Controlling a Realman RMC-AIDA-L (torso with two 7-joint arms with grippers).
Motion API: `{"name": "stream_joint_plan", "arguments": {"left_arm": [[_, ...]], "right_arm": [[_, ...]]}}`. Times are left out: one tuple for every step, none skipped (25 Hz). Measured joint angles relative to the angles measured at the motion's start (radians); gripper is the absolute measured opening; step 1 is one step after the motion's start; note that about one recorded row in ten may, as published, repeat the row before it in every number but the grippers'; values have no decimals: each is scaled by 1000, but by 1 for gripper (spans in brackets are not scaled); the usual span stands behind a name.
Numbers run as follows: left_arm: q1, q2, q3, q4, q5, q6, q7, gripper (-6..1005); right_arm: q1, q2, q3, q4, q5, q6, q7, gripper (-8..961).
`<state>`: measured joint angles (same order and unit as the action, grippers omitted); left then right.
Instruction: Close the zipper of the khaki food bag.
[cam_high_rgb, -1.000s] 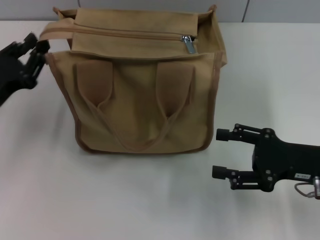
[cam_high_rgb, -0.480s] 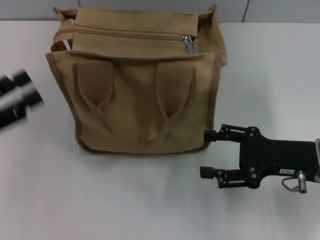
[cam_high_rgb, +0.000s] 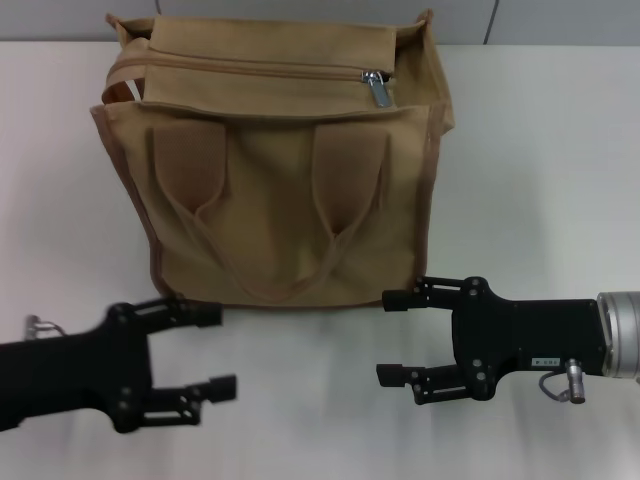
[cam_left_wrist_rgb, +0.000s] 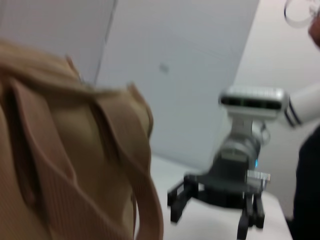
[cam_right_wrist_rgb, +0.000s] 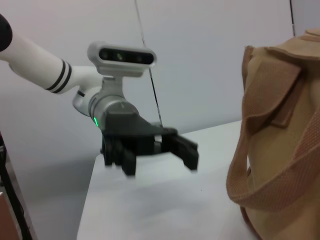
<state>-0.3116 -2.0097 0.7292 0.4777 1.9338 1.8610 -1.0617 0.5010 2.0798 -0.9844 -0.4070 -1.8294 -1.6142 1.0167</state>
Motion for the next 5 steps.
{"name": "stream_joint_plan", "arguments": {"left_arm": [[-6,-5,0,-1,20,-15,9,819],[-6,-5,0,-1,20,-15,9,819],[-13,-12,0,-2,44,-33,19,819],[-17,-15,0,-2,57,-43,24,819],[-17,-15,0,-2,57,-43,24,819]], "right_arm": [[2,0,-2,4,0,2,-1,818],[2,0,-3,6,0,3,-3,818],[2,0,-4,7,0,4,-5,818],[2,0,-4,10,-1,4,-9,818],[2,0,-4,10,-1,4,-9,818]]}}
